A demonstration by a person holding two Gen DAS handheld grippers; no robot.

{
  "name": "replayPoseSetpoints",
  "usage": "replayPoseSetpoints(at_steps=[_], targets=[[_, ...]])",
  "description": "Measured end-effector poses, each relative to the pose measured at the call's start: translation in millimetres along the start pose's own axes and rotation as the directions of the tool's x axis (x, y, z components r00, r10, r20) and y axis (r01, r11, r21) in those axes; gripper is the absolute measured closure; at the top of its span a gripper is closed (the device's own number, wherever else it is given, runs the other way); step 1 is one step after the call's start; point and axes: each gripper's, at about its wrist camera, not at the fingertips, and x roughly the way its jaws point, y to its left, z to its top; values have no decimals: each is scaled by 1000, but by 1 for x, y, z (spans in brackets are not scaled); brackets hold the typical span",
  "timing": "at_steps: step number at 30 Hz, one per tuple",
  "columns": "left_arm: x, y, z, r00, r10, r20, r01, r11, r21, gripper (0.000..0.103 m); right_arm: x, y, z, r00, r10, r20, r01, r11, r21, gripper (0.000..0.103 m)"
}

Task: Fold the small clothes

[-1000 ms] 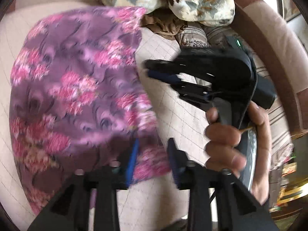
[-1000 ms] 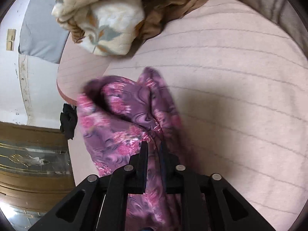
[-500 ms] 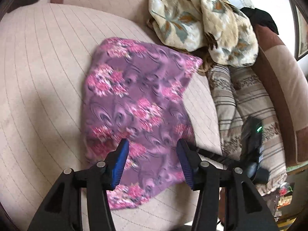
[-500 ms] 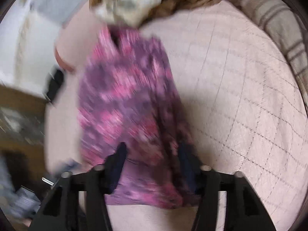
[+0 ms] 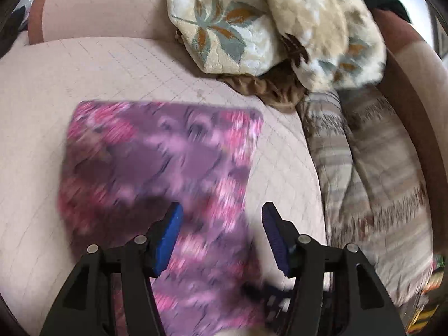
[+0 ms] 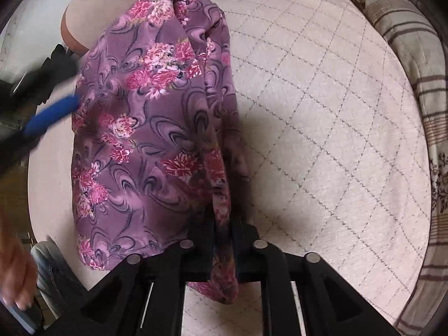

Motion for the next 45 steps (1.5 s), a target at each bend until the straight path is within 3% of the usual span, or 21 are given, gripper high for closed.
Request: replayPoseSetpoints(at_steps=[3,5,10,12,13,15,17,18,19,20,24,26,29,36,37,39,40,41,42,43,45], targets=[[27,-11,24,1000,-2,-14,2,1000,5,54,0,-4,-1,1000,0,-18,0,1000,-14,86],[50,-17,39,999,52,-15,-51,998,34,73,1,-3,0,1000,-5,-24,4,1000,-29,86],[101,4,64,988,113,-102,-116,993,-24,80,10,1,4,997,-32,-63,27,997,-74,87],[89,9,65,992,49,-112,-57,996,-64,79,13,8,9,997,-35,-71,29,996,-80,88],[76,9,63,994,-2,-110,-6,998,-70,74,14,9,10,997,-36,-74,30,996,-83,87],[40,12,55,989,-111,-100,106,992,-62,51,12,13,11,997,-31,-70,24,995,-102,84],[-6,27,42,982,-184,-39,182,982,-46,27,4,13,11,999,-6,-51,1,994,-107,73],[-26,37,37,984,-181,-4,181,983,-37,25,-3,10,10,1000,8,-25,-10,995,-97,56],[-47,53,32,987,-158,36,160,986,-38,25,-9,6,10,1000,16,4,-16,996,-90,32],[-61,71,28,989,-129,70,133,990,-57,24,-18,4,12,998,34,44,-30,996,-78,22],[-78,143,13,990,61,127,-37,982,-186,24,-45,3,22,967,173,185,-167,985,-45,17],[-69,177,5,996,33,88,-10,967,-256,24,-50,1,34,939,224,260,-229,973,-10,16],[-48,203,-2,995,-87,49,99,932,-348,24,-42,-3,56,914,264,308,-299,951,73,16],[0,181,23,988,-154,20,153,937,-313,24,11,-17,146,935,218,279,-268,951,154,18],[10,179,28,989,-145,-1,137,939,-316,26,17,-19,154,938,221,267,-269,949,162,28],[22,185,31,984,-174,-21,156,924,-348,40,32,-20,166,939,224,261,-271,949,162,33],[22,189,32,976,-215,-21,193,912,-362,58,34,-15,169,940,214,265,-256,957,133,46],[18,192,32,970,-241,-27,215,905,-367,69,35,-10,171,941,205,268,-241,964,109,58],[11,194,33,963,-267,-24,240,899,-366,72,36,-5,172,939,225,261,-257,962,96,70],[2,195,34,955,-296,-22,268,893,-362,74,34,-3,171,938,233,256,-264,960,93,75],[-18,198,40,955,-295,-7,275,897,-346,75,27,6,171,932,250,263,-275,959,65,77]])
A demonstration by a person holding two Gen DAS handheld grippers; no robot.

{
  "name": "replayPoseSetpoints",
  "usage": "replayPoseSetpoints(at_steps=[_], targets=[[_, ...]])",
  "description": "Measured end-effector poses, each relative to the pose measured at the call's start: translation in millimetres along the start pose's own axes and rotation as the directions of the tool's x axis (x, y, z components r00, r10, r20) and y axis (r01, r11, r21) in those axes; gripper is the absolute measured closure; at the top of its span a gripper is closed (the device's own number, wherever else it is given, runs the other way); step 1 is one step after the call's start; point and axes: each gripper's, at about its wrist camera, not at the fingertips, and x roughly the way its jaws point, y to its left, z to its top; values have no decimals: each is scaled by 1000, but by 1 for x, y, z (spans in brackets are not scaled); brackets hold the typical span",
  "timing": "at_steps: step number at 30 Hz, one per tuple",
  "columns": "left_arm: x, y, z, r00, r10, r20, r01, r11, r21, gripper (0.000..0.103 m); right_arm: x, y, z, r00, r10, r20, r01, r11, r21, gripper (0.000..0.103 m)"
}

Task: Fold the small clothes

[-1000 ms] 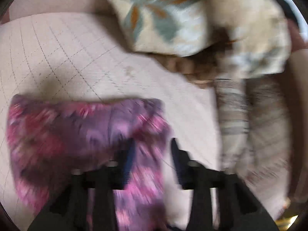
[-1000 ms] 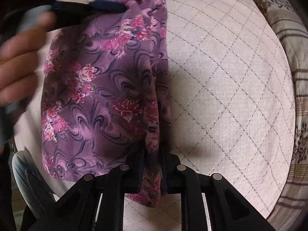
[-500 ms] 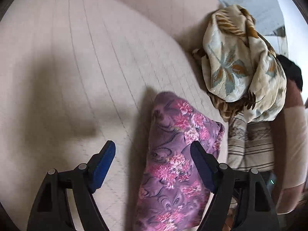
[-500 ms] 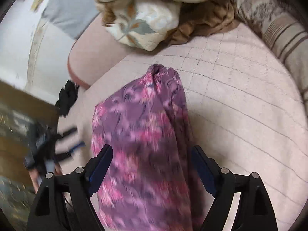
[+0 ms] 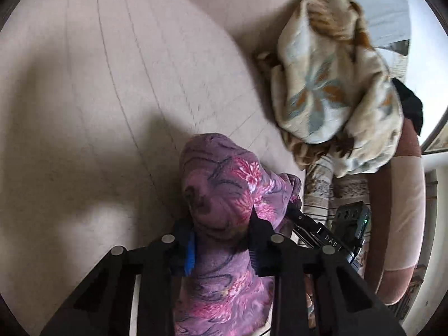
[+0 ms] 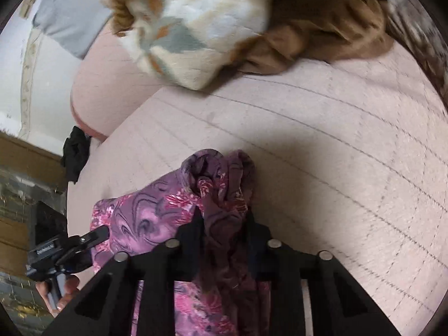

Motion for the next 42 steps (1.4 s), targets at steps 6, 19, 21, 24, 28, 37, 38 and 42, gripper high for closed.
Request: replayPoseSetpoints(at_steps=[6,19,21,24,28,37,38,42], targets=[[-18,7,37,992,123,24,-124,992,26,55,12,48,10,1000,3,27,-4,1000,21,70],[-57,73,-113,989,125,77,-132,987,90,27,-47,56,-114,997,-60,-40,59,998,-30,19],[-49,72,-104,991,106,76,-112,991,70,27,-49,47,-114,998,-65,-17,65,998,12,19],[-35,71,-79,994,80,70,-84,995,49,27,-33,36,-101,996,-91,-15,91,996,14,19],[-30,73,-77,1000,26,0,-26,999,42,27,-11,32,-90,991,-87,-99,87,996,-8,28],[-16,55,-128,990,86,-109,-70,988,137,28,-25,33,-130,960,-126,-251,87,983,-159,31],[-12,51,-134,987,91,-134,-68,984,161,29,-25,34,-137,955,-130,-267,92,984,-150,31],[1,45,-148,979,164,-121,-133,964,231,77,-23,37,-153,949,-207,-237,174,973,-154,50]])
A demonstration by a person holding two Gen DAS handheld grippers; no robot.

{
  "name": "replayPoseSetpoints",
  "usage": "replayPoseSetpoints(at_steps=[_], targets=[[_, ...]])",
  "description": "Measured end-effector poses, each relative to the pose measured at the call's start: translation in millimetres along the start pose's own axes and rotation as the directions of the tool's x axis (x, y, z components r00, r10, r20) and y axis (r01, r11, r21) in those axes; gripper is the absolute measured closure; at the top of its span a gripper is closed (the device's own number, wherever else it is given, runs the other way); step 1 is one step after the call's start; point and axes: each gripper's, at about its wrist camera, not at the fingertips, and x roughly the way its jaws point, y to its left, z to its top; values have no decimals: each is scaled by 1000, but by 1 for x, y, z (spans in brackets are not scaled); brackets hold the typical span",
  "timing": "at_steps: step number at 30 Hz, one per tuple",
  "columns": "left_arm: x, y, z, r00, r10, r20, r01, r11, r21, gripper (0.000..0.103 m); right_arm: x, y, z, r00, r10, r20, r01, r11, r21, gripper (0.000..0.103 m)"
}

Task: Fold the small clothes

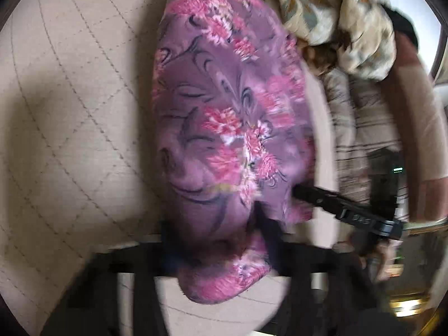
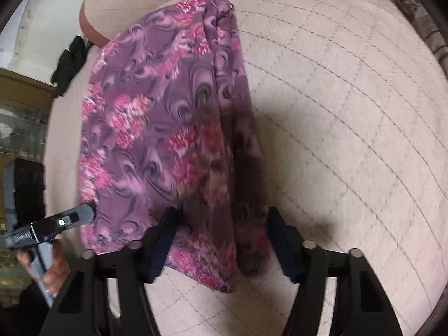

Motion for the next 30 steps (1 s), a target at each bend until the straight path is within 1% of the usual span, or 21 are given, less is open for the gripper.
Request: replayPoseSetpoints(at_steps=[1,2,3,5,7,10,13,15,16,17,18,19,20,21,22,23,24,25,26,27,30], targets=[[0,3,0,1000,-14,8,14,1000,-14,81,1,2,-3,999,-35,10,35,999,-4,57],[-3,8,-1,999,-36,7,37,999,-40,88,1,3,-6,998,-54,19,54,999,-4,73],[-9,12,-3,998,-57,7,57,996,-64,90,-3,0,-11,999,-40,33,39,999,34,93],[-36,18,-16,996,-68,51,72,994,-77,91,-11,-5,-27,995,69,70,-77,989,124,95],[-65,18,-34,995,-41,95,45,998,-42,92,-21,3,-49,985,137,107,-152,977,149,96],[-107,31,-73,994,-37,98,41,998,-41,92,-26,31,-90,973,186,135,-205,969,140,96],[-134,45,-120,996,-14,90,17,999,-33,92,-24,61,-146,956,248,154,-271,951,150,96],[-139,64,-145,996,-16,82,22,997,-75,90,-20,73,-179,944,287,166,-313,936,162,96],[-138,77,-155,997,-5,71,13,993,-113,88,-17,74,-188,943,288,167,-315,934,167,95],[-133,89,-162,997,40,61,-31,989,-143,85,-8,74,-199,949,268,166,-297,936,187,93],[-134,96,-167,996,64,68,-53,987,-152,81,-3,70,-200,957,239,163,-270,941,203,88],[-137,101,-172,993,63,97,-46,986,-161,74,0,66,-198,969,196,147,-225,952,208,83],[-142,105,-177,990,42,131,-20,987,-162,69,-2,67,-190,974,178,139,-204,958,200,81],[-147,107,-181,986,16,165,12,986,-167,67,-9,65,-184,970,184,157,-213,958,193,79],[-154,111,-185,978,-15,210,51,984,-170,56,-18,64,-180,964,189,188,-223,958,181,67],[-159,112,-187,969,-16,247,60,983,-172,42,-34,61,-178,953,186,238,-227,962,154,57],[-163,109,-187,958,21,285,30,985,-172,39,-42,61,-173,947,177,269,-221,964,145,38],[-164,106,-187,950,62,306,-11,986,-168,39,-48,57,-173,940,162,301,-212,967,141,25],[-164,102,-187,942,106,318,-59,986,-156,39,-53,62,-174,933,138,333,-193,971,139,23],[-164,99,-187,939,124,322,-82,987,-141,39,-54,65,-174,931,122,344,-178,974,139,23],[-166,84,-189,934,149,325,-128,988,-85,37,-53,71,-170,936,81,343,-142,977,157,23]])
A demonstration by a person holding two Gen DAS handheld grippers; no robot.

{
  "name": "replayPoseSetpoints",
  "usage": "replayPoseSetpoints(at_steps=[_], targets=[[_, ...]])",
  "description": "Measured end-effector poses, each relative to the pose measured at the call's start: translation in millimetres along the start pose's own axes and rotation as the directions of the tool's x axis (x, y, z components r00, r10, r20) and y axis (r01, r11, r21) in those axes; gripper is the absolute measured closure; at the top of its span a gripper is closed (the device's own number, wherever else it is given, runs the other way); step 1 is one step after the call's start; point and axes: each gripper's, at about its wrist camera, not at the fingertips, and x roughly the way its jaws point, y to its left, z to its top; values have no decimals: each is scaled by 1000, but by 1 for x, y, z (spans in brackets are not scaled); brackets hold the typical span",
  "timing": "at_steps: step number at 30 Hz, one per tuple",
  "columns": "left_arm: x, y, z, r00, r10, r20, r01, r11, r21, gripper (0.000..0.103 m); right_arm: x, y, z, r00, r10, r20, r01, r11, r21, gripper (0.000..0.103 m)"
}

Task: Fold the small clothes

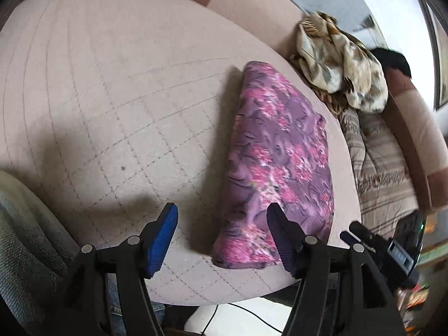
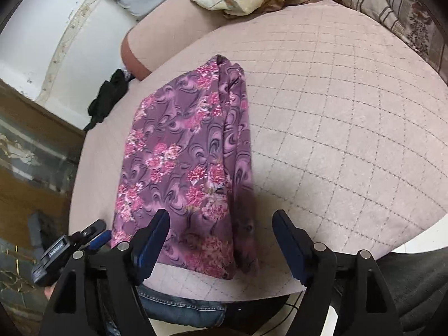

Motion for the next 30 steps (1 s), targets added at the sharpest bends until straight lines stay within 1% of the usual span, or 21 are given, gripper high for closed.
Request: replayPoseSetpoints(at_steps=[1,3,4,5,6,7,9,10,12,15,18,20,22,23,24,25,26,27,28,29,30], targets=[[-2,-4,4,1000,0,-4,0,1000,12,34,3,6,1,1000,-5,1,5,1000,3,23],[-8,-8,14,1000,-19,-13,19,1000,21,33,0,5,6,1000,-10,-2,10,1000,7,23],[-10,-12,24,1000,-26,-13,26,999,22,33,0,3,14,1000,0,-1,0,1000,16,22],[-10,-16,35,1000,-26,-7,26,999,19,32,-1,2,28,1000,28,5,-28,999,32,20],[-9,-19,46,1000,-28,-1,28,999,15,31,1,3,38,999,42,5,-42,998,44,17],[-6,-19,62,999,-36,4,36,999,3,28,2,4,49,999,53,4,-53,997,53,15],[5,-20,90,999,-52,9,52,998,-19,27,5,5,79,999,53,9,-54,997,59,15],[12,-20,101,999,-53,8,53,998,-20,27,11,6,97,999,41,13,-41,998,49,15],[30,-22,123,999,-40,7,40,999,-22,27,21,3,123,1000,5,15,-6,999,51,15],[64,-21,152,999,-47,-15,47,998,-33,27,50,-8,156,1000,3,-4,-3,996,84,15],[92,-26,169,997,-63,-37,62,997,-37,27,87,-18,179,999,-10,-45,15,993,113,15],[112,-28,176,996,-75,-53,72,996,-48,27,108,-22,187,998,16,-54,-8,991,136,15],[132,-26,178,994,-79,-72,72,993,-96,27,123,-24,189,998,27,-50,-18,986,166,15],[141,-22,178,991,-102,-88,90,988,-129,27,130,-23,189,998,18,-54,-9,986,166,15],[145,-21,176,988,-124,-91,111,984,-136,27,139,-22,189,998,5,-67,5,987,158,15],[145,-20,175,988,-135,-74,125,985,-122,29,143,-19,190,998,-13,-69,23,989,145,19],[144,-22,174,988,-141,-69,133,985,-110,37,145,-11,190,996,-52,-71,60,993,104,25],[144,-23,174,984,-164,-75,155,982,-106,47,145,-3,189,994,-84,-76,88,994,61,57],[144,-23,174,974,-209,-86,198,972,-126,63,145,3,188,994,-73,-81,76,997,35,68],[141,-24,174,974,-212,-73,201,970,-134,71,144,8,187,995,-64,-81,66,998,24,69],[134,-27,172,975,-217,-47,210,970,-122,73,143,12,186,994,-82,-74,82,997,2,75]])
